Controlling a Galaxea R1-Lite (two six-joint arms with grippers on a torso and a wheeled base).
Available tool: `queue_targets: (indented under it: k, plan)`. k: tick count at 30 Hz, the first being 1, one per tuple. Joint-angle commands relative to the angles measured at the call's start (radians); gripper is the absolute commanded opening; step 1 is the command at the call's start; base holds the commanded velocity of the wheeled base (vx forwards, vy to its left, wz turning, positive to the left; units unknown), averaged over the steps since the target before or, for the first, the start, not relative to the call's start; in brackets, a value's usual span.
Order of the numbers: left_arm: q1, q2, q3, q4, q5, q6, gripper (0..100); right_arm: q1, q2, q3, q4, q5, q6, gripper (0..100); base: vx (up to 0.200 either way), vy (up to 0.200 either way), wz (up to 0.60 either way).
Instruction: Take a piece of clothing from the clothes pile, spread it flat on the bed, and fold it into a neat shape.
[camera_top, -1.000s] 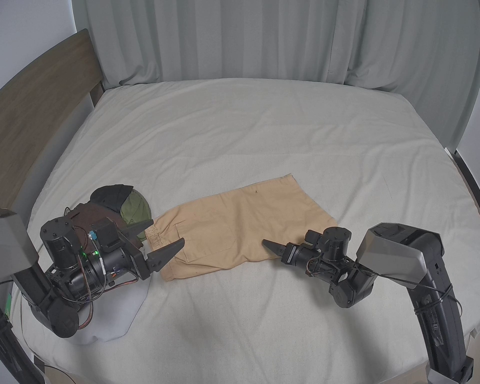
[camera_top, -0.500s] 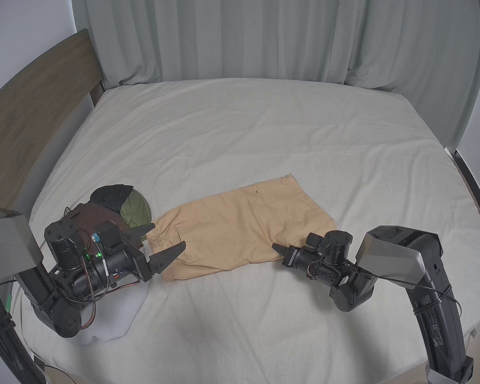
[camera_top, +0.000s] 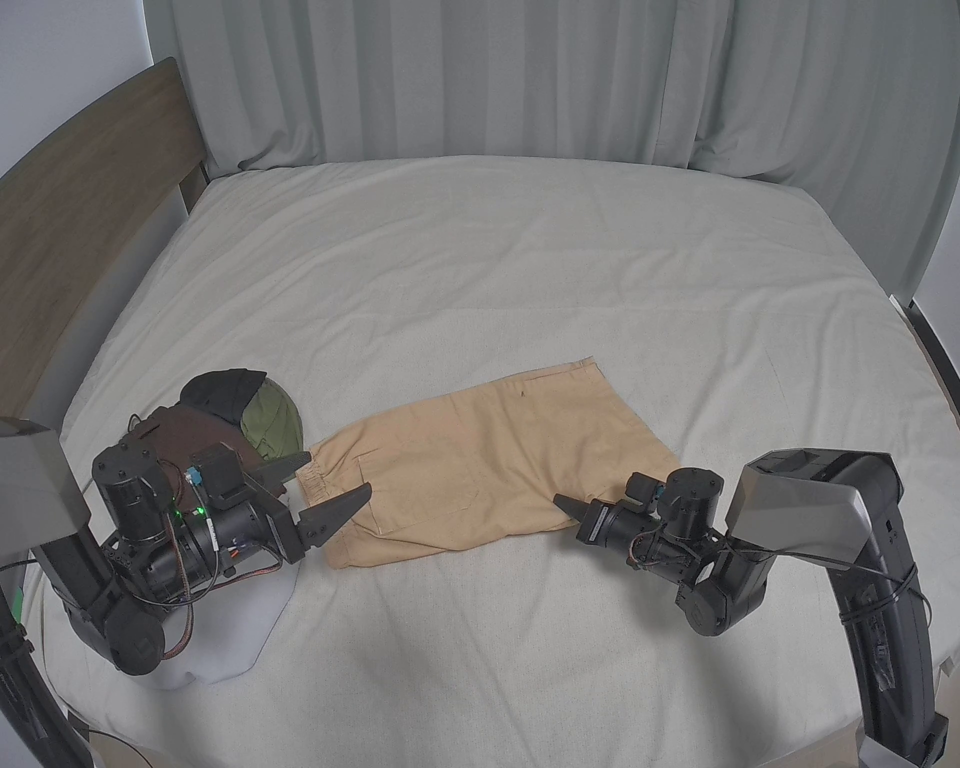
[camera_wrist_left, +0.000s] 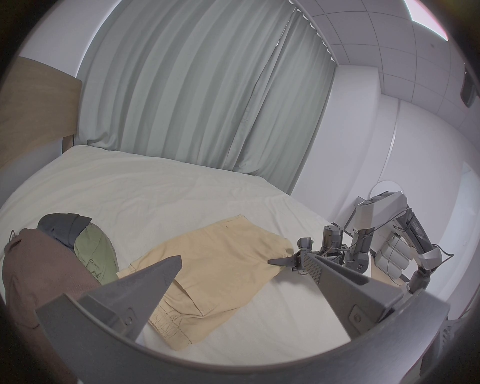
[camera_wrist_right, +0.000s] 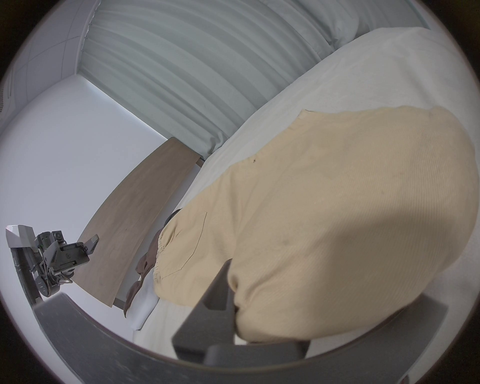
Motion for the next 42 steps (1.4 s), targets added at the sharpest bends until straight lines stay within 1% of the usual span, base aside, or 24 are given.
queue_targets:
  k: [1, 15, 20, 24, 29, 33, 37, 42]
  plan:
    - [0.005, 0.003, -0.001, 0.000, 0.000, -0.003, 100, 0.003, -0.043, 0.049, -0.008, 0.000, 0.000, 0, 0.000, 0.000, 0.00]
    - [0.008, 0.009, 0.000, 0.000, -0.001, -0.004, 100, 0.008, -0.130, 0.230, -0.008, -0.003, -0.009, 0, 0.000, 0.000, 0.00]
    - [0.014, 0.018, 0.002, 0.000, -0.003, -0.004, 100, 0.023, -0.168, 0.310, -0.006, -0.006, -0.012, 0, 0.000, 0.000, 0.00]
    - [0.014, 0.021, 0.002, 0.000, -0.003, -0.004, 100, 0.037, -0.188, 0.380, -0.009, -0.040, -0.014, 0, 0.000, 0.000, 0.00]
    - [0.014, 0.021, 0.003, 0.000, -0.003, -0.003, 100, 0.043, -0.208, 0.443, -0.011, -0.047, -0.014, 0, 0.000, 0.000, 0.00]
    - [0.015, 0.023, 0.002, 0.000, -0.003, -0.003, 100, 0.046, -0.216, 0.521, -0.060, -0.050, -0.016, 0, 0.000, 0.000, 0.00]
    - [0.014, 0.029, 0.002, 0.000, -0.003, -0.001, 100, 0.048, -0.214, 0.589, -0.088, -0.087, -0.016, 0, 0.000, 0.000, 0.00]
    - [0.014, 0.030, 0.003, 0.000, -0.003, -0.001, 100, 0.057, -0.222, 0.641, -0.089, -0.092, -0.014, 0, 0.000, 0.000, 0.00]
